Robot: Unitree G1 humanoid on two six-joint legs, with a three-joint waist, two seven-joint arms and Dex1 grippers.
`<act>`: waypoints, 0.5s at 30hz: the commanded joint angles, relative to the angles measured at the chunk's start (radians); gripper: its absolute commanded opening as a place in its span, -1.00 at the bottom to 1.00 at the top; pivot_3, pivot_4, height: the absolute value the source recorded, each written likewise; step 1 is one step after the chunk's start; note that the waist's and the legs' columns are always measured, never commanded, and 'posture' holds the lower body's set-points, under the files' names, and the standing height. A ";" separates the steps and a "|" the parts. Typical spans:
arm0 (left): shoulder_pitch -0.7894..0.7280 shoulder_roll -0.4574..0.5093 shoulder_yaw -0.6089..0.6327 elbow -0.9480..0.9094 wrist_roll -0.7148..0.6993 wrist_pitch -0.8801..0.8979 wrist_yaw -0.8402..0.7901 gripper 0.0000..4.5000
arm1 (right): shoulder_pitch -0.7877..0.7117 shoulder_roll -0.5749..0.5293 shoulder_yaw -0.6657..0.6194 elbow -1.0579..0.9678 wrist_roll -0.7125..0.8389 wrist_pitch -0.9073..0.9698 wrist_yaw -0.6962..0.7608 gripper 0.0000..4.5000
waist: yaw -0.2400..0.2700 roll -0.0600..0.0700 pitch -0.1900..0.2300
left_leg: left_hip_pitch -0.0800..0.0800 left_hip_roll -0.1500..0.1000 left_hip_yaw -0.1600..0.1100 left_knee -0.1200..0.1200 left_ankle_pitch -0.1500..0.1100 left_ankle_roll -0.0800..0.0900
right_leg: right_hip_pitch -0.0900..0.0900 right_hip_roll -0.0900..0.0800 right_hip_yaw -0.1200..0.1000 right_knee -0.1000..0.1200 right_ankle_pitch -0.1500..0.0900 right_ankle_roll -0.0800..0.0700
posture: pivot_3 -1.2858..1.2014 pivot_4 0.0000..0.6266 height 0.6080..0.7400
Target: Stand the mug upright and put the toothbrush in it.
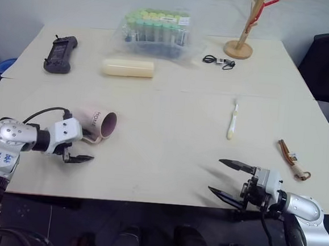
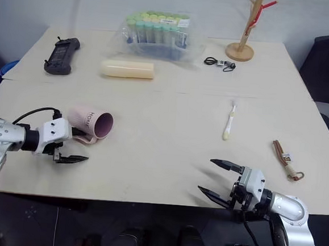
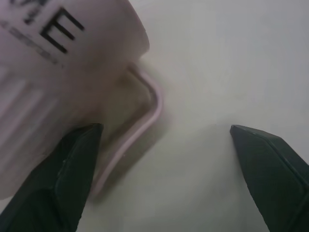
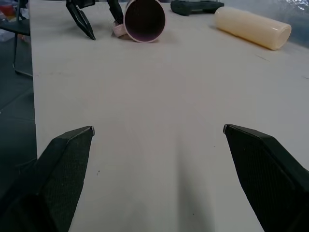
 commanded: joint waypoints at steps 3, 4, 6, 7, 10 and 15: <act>-0.127 -0.021 -0.125 0.164 0.143 -0.071 -0.007 0.23 | 0.044 0.009 -0.026 -0.070 0.014 0.005 -0.045 1.00 | 0.005 0.000 -0.001 | 0.001 -0.001 0.000 0.001 0.000 0.000 | 0.000 0.000 0.001 0.002 0.000 0.000 | 0.03 -0.52 1.00; -0.150 -0.028 -0.146 0.189 0.159 -0.092 -0.014 0.14 | 0.052 0.010 -0.028 -0.076 0.013 0.004 -0.051 1.00 | 0.008 0.001 -0.001 | 0.001 -0.001 0.000 0.001 0.000 0.000 | 0.000 0.000 0.001 0.002 0.000 0.000 | 0.03 -0.52 1.00; -0.192 -0.040 -0.187 0.235 0.194 -0.139 -0.029 -0.12 | 0.064 0.011 -0.033 -0.085 0.014 0.004 -0.064 1.00 | 0.011 0.002 -0.002 | 0.002 -0.001 0.001 0.001 0.000 0.000 | 0.000 0.000 0.002 0.003 0.000 0.000 | 0.03 -0.52 1.00; -0.213 -0.049 -0.203 0.258 0.209 -0.163 -0.036 -0.25 | 0.069 0.011 -0.037 -0.089 0.014 0.003 -0.070 1.00 | 0.013 0.002 -0.002 | 0.002 -0.001 0.002 0.001 0.000 0.000 | 0.000 0.000 0.003 0.004 0.000 0.000 | 0.03 -0.52 1.00; -0.277 -0.094 -0.229 0.327 0.219 -0.236 -0.058 -0.62 | 0.083 0.007 -0.054 -0.099 0.020 0.002 -0.086 1.00 | 0.022 0.003 -0.003 | 0.005 -0.001 0.005 0.001 0.000 0.001 | 0.001 0.000 0.005 0.005 0.000 0.000 | 0.03 -0.52 1.00; -0.331 -0.274 -0.128 0.301 -0.023 -0.110 -0.215 -0.99 | 0.152 0.008 -0.122 -0.196 0.114 0.064 -0.131 1.00 | 0.039 0.004 -0.003 | 0.005 -0.002 0.005 0.003 0.000 0.002 | 0.003 -0.001 0.005 0.005 0.000 0.001 | 0.03 -0.52 1.00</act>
